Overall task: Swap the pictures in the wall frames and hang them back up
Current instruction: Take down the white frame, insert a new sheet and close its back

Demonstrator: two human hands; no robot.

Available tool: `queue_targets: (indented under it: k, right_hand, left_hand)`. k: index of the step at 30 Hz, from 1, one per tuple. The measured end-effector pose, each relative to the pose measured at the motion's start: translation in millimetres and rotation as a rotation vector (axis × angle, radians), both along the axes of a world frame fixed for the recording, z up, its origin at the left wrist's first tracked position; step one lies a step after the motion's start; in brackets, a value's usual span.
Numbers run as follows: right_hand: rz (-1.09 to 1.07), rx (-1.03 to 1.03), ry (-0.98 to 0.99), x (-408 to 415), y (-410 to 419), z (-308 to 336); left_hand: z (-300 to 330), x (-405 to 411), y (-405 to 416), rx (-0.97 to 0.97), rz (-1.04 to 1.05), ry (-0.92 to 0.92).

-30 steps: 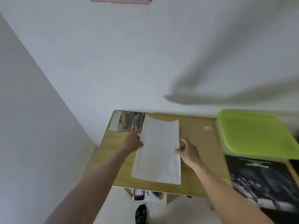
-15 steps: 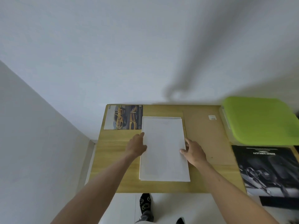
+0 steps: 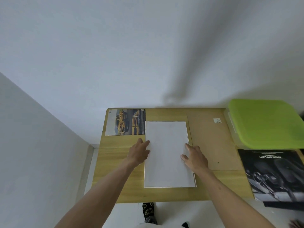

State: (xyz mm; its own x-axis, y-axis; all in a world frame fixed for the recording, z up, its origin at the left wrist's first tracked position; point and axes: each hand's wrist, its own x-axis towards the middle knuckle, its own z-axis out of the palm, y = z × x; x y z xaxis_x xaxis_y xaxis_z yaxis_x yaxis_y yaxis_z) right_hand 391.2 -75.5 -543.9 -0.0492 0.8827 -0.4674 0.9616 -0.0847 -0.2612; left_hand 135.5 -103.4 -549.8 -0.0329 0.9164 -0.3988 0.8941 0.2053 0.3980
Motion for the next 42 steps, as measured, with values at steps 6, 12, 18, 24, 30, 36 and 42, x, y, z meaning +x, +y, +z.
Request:
queue_targets:
  k: [6,12,18,24,30,36,42]
  right_hand:
    - [-0.022,0.012,-0.01,-2,0,-1]
    - [-0.031,0.018,0.011,-1,0,-2]
    - [-0.035,0.01,0.038,-3,2,-1]
    - [-0.066,0.001,0.047,-4,6,-5]
    - [-0.029,-0.026,0.026,-3,13,-7]
    - [0.02,-0.028,0.022,3,16,-8]
    - [0.11,-0.006,0.072,23,22,-4]
  left_hand:
    - [-6,1,1,0.027,0.013,-0.058]
    - [-10,-2,4,0.057,0.052,-0.097]
    - [-13,-4,6,0.071,0.097,-0.128]
    - [-15,-3,5,0.09,0.116,-0.137]
    - [-14,-1,5,0.087,0.129,-0.118]
    - [-10,7,6,0.074,0.173,-0.086]
    - [-4,21,2,0.105,0.205,0.025]
